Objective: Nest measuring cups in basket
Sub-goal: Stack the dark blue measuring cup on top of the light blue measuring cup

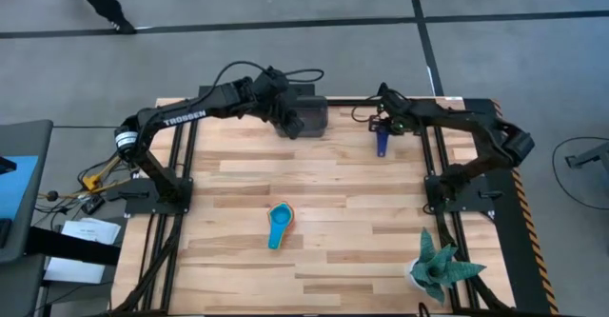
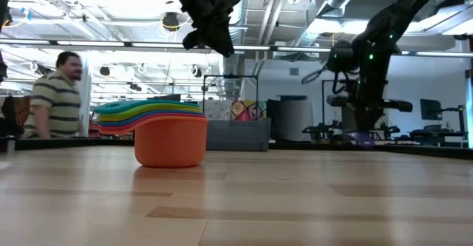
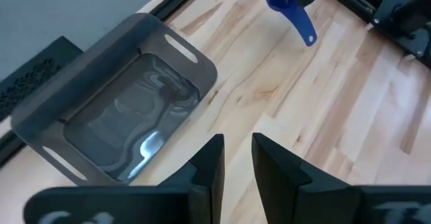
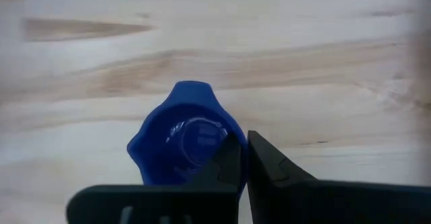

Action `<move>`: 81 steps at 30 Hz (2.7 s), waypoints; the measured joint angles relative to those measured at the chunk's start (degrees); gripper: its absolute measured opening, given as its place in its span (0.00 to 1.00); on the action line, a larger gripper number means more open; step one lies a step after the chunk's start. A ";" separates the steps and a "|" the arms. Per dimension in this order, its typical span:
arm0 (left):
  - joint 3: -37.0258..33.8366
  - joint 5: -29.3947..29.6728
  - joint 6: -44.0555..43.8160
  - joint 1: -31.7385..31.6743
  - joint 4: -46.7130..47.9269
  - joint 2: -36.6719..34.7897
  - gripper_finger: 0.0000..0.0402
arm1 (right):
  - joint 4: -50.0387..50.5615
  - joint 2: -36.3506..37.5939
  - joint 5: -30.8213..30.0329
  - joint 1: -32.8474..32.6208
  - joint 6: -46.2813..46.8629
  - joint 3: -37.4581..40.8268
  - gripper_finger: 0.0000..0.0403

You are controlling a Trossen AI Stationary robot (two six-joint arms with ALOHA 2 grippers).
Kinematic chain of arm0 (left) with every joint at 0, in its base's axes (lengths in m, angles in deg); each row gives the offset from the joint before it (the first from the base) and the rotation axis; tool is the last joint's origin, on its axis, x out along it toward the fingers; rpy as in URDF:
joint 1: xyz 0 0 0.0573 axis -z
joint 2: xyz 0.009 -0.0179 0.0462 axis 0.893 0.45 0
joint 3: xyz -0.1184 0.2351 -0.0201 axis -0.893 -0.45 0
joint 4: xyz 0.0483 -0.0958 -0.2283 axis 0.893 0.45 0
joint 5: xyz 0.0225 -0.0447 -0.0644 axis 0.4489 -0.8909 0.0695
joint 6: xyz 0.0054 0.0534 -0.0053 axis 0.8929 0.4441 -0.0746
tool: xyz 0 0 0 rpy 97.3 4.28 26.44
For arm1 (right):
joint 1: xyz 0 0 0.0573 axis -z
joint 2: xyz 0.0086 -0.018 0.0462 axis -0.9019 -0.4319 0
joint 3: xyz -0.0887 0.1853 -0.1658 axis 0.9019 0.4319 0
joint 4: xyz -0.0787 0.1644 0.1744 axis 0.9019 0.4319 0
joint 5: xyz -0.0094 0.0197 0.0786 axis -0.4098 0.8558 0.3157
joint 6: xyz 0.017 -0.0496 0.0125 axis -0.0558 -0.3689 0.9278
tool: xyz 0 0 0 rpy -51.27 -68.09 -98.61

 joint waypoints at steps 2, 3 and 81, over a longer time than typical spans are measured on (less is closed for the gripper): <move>0.00 0.09 -1.35 0.65 -0.02 0.00 0.16 | -0.06 1.92 -0.02 -1.34 -0.39 -0.01 0.05; 0.00 0.35 -2.29 1.05 -0.02 0.00 0.16 | 0.05 2.97 -0.02 -2.02 -0.38 -0.01 0.05; 0.17 29.74 -26.28 28.17 -28.89 11.58 0.01 | -20.06 20.08 -7.02 -41.36 9.72 -6.13 0.03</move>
